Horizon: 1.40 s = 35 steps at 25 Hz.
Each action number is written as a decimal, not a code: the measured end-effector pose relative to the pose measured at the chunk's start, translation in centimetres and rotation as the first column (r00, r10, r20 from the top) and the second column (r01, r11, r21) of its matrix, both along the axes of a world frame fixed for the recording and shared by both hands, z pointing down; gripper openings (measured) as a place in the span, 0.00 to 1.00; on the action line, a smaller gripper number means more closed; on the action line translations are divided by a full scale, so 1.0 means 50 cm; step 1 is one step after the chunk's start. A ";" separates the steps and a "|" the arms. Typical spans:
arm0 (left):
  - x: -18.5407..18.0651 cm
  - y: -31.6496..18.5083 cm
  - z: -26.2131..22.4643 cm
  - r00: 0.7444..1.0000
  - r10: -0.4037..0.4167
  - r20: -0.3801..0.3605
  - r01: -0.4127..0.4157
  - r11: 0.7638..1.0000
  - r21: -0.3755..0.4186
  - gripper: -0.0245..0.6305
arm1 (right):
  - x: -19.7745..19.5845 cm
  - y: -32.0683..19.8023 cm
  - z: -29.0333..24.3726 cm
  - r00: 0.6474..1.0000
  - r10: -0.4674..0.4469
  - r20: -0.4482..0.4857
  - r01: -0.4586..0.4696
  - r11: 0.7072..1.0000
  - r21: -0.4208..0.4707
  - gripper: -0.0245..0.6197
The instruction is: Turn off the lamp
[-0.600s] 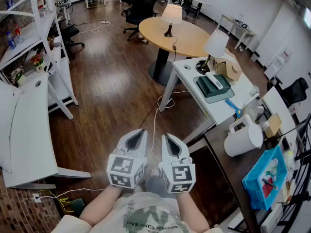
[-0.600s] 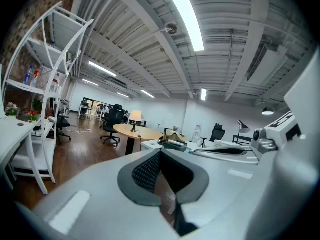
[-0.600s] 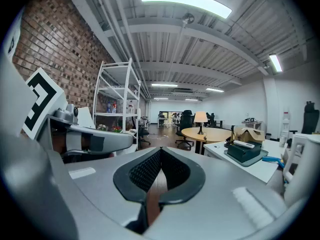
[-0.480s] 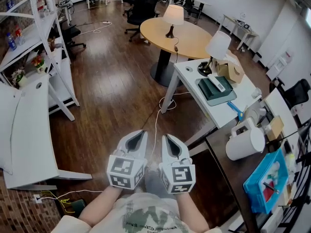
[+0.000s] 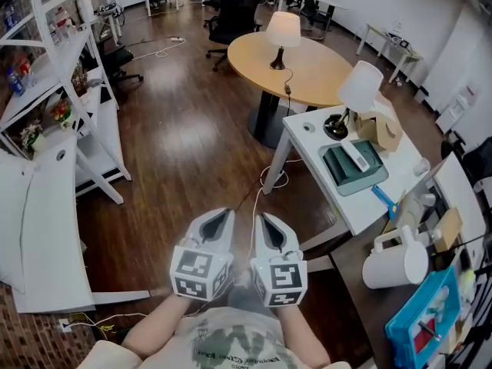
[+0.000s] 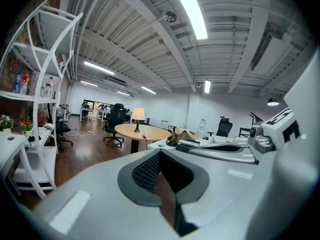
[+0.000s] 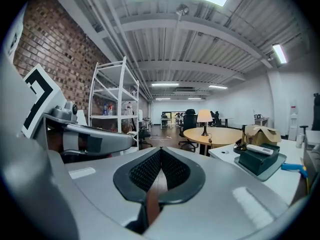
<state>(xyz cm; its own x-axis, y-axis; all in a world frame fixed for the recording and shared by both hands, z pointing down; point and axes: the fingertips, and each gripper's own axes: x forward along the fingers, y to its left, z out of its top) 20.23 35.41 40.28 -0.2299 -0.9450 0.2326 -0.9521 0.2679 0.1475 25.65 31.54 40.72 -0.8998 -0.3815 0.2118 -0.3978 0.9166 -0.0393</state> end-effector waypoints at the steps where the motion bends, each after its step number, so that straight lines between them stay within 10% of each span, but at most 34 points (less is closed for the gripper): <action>1: -0.009 -0.022 0.001 1.000 0.000 -0.003 0.000 1.000 -0.003 0.04 | -0.010 -0.021 0.005 1.000 -0.003 -0.007 0.003 1.000 -0.005 0.04; 15: -0.113 -0.304 0.012 1.000 -0.006 -0.002 0.006 1.000 -0.029 0.04 | -0.129 -0.286 0.010 0.999 -0.033 -0.009 0.033 0.999 -0.011 0.04; 35: -0.254 -0.462 0.064 0.999 0.045 0.003 -0.044 0.997 -0.058 0.04 | -0.281 -0.436 0.052 1.000 0.003 -0.013 -0.004 1.000 -0.030 0.04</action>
<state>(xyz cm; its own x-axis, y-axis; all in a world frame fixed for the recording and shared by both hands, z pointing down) 7.52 12.31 43.47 -0.1890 -0.9393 0.2862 -0.9639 0.2332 0.1287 11.58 9.74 43.34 -0.8956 -0.3779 0.2348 -0.4017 0.9137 -0.0618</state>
